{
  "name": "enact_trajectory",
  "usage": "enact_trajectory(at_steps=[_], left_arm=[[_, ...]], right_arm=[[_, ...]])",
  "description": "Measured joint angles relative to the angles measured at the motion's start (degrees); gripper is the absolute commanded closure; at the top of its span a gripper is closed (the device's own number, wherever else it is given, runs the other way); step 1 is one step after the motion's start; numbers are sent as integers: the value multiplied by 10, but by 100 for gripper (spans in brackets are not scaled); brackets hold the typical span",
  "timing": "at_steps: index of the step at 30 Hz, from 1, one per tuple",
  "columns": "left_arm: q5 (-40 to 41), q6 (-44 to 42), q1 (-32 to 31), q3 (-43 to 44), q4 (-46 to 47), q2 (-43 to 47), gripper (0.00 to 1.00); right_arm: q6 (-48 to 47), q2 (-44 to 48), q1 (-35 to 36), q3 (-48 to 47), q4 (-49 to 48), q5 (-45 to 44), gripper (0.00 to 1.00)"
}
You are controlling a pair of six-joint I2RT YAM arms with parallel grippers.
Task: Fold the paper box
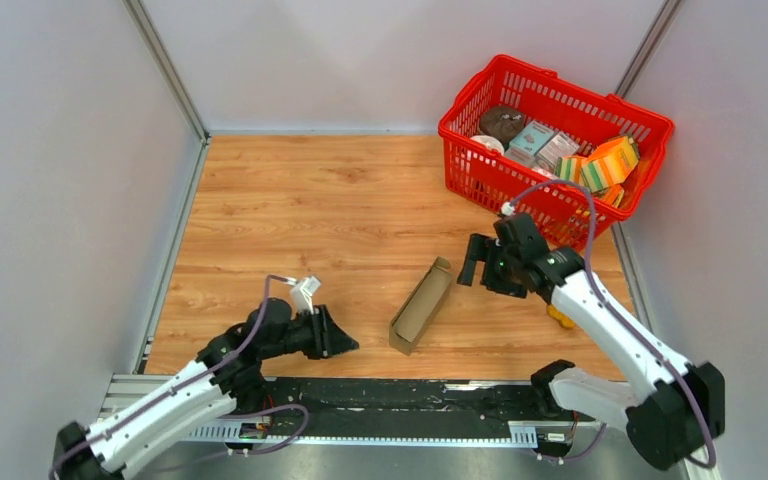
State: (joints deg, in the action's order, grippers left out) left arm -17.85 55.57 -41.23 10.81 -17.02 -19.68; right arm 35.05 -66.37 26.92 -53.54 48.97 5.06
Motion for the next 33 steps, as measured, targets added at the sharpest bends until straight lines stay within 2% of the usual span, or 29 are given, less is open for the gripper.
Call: enact_trajectory(at_steps=[4,6,9,10,12,15,19,27,33], left_arm=[[67,38,-136,7,40,-110,71],[88,53,-173,21,71,-181,75],[111,76,-195,41,148,-290,77],[114,83,-197,44,168,-316,77],[119,101,-199,48,221,-378,78],[118,125,-199,52,289,-451,80],[120,152,-199,66,361,-535,82],[118,186,-166,64,419,-579,83],[83,173,-101,56,400,-577,83]], right_arm=[[-32,96,-19,69,-50,-110,33],[-46,104,-31,70,-81,-145,35],[-58,86,-51,78,-145,-143,32],[-62,72,-61,83,-168,-126,33],[-68,25,-79,89,-211,-78,43],[-82,-76,-97,89,-260,4,48],[-95,-154,-99,90,-296,71,48],[-93,-163,-98,132,-392,147,49],[-55,-114,-92,187,-440,141,49]])
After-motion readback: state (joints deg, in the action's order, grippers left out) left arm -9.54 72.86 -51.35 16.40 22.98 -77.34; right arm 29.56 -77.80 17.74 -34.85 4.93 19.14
